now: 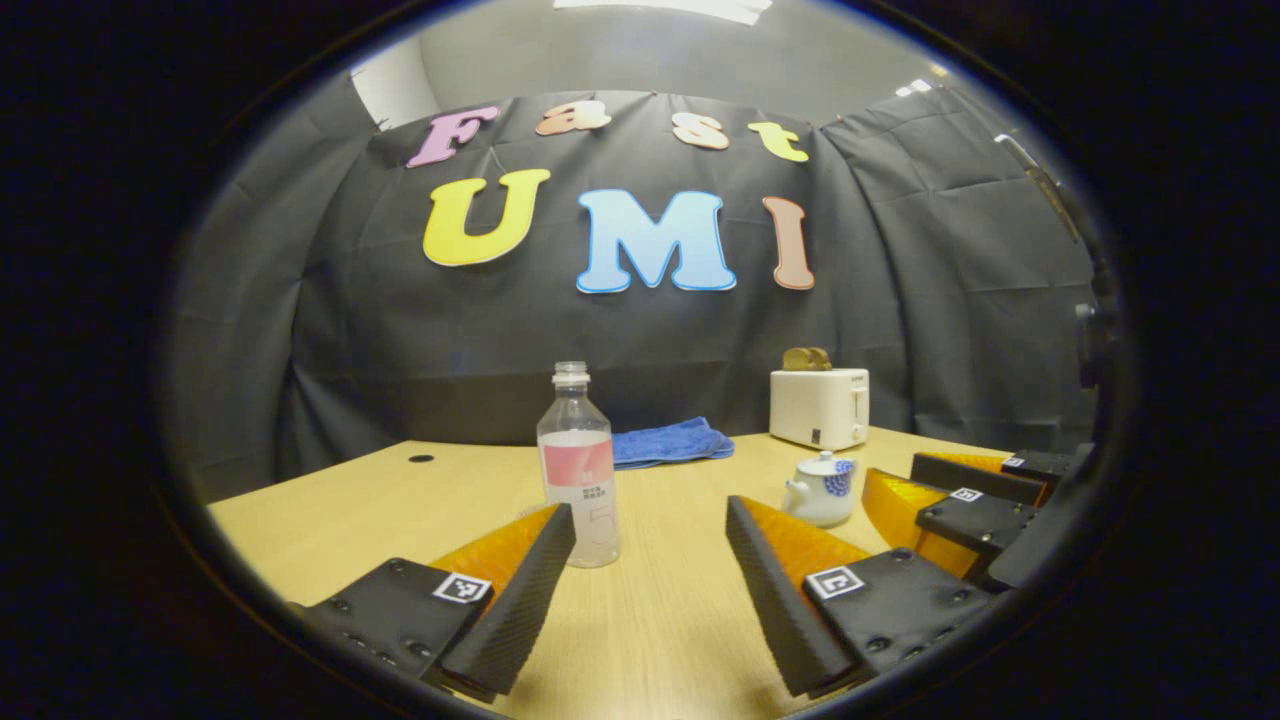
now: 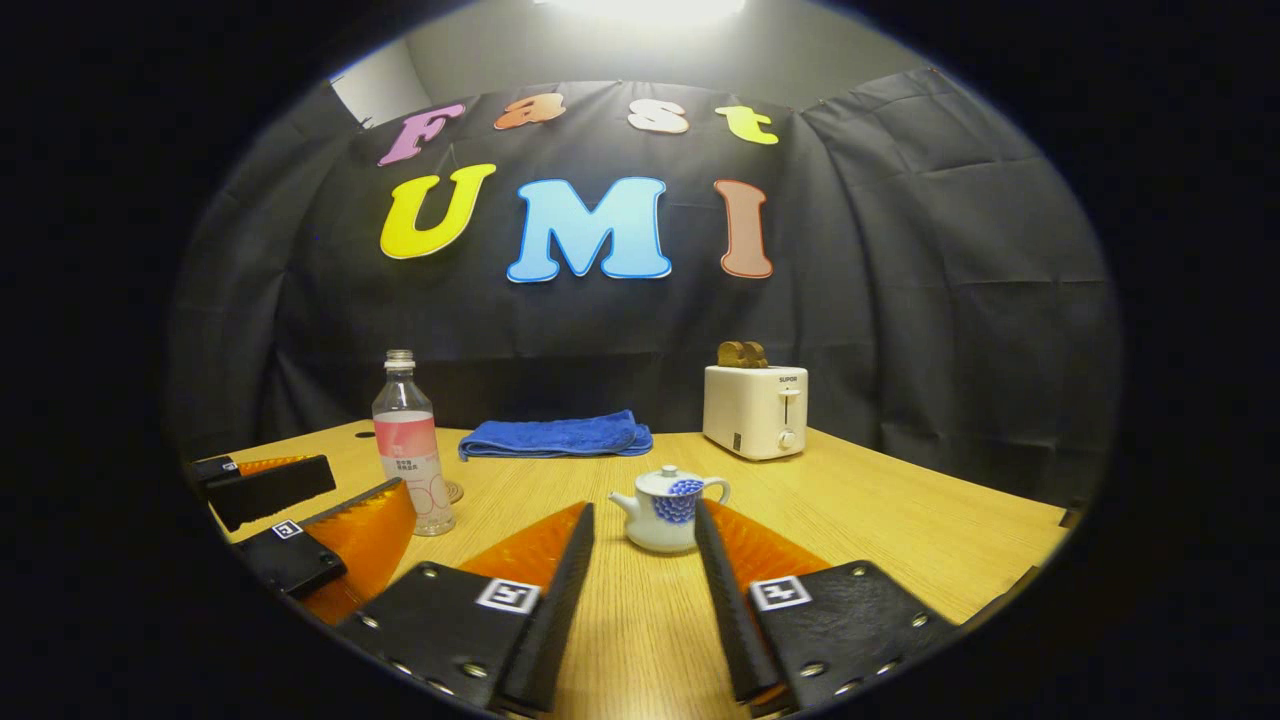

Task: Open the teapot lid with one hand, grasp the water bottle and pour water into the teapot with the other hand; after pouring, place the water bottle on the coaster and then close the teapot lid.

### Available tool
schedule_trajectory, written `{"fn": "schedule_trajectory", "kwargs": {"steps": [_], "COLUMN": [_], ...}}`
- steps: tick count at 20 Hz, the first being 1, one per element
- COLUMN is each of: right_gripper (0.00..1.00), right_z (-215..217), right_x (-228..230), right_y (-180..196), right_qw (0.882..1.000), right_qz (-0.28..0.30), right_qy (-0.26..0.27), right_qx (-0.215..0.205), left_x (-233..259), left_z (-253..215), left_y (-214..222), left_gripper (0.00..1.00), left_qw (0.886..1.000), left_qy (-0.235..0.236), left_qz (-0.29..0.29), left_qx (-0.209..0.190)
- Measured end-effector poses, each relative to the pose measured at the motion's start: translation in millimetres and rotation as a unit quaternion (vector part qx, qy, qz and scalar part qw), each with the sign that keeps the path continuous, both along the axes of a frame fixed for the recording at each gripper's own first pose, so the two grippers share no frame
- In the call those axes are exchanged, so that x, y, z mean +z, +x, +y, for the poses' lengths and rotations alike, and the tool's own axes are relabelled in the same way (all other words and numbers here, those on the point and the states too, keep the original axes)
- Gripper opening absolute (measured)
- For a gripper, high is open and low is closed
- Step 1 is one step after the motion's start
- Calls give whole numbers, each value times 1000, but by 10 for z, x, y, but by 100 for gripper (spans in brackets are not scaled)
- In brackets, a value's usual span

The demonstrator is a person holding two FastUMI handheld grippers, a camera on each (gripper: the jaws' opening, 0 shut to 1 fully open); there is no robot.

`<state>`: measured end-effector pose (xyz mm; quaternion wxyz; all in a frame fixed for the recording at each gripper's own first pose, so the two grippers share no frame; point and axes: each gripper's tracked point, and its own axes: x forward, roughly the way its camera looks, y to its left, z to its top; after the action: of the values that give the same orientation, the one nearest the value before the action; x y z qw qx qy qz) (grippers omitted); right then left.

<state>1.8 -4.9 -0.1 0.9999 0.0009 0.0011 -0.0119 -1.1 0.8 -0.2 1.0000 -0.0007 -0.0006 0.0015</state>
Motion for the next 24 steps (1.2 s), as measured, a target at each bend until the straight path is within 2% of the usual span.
{"fn": "schedule_trajectory", "kwargs": {"steps": [2,5,7,14,16,21,24], "right_gripper": [87,87,98,99,99,99,99], "right_z": [1,-40,-38,-102,-229,-466,-496], "right_x": [0,-12,-2,9,24,73,10], "right_y": [-7,-10,-3,15,93,457,725], "right_qw": [1000,1000,1000,1000,1000,999,998], "right_qz": [-2,-1,-1,-4,-4,19,45], "right_qy": [-1,0,0,9,5,12,15], "right_qx": [0,-10,-11,-12,-23,-39,-38], "left_x": [-4,-15,-20,-7,-10,-108,2], "left_z": [-3,-7,-58,-27,59,126,231], "left_y": [5,20,24,72,117,393,512], "left_gripper": [100,100,100,100,100,100,100], "left_qw": [1000,1000,1000,1000,1000,999,999], "left_qy": [0,0,0,0,0,-18,-14], "left_qz": [0,0,1,0,1,38,32], "left_qx": [0,-1,-14,-2,14,10,22]}}
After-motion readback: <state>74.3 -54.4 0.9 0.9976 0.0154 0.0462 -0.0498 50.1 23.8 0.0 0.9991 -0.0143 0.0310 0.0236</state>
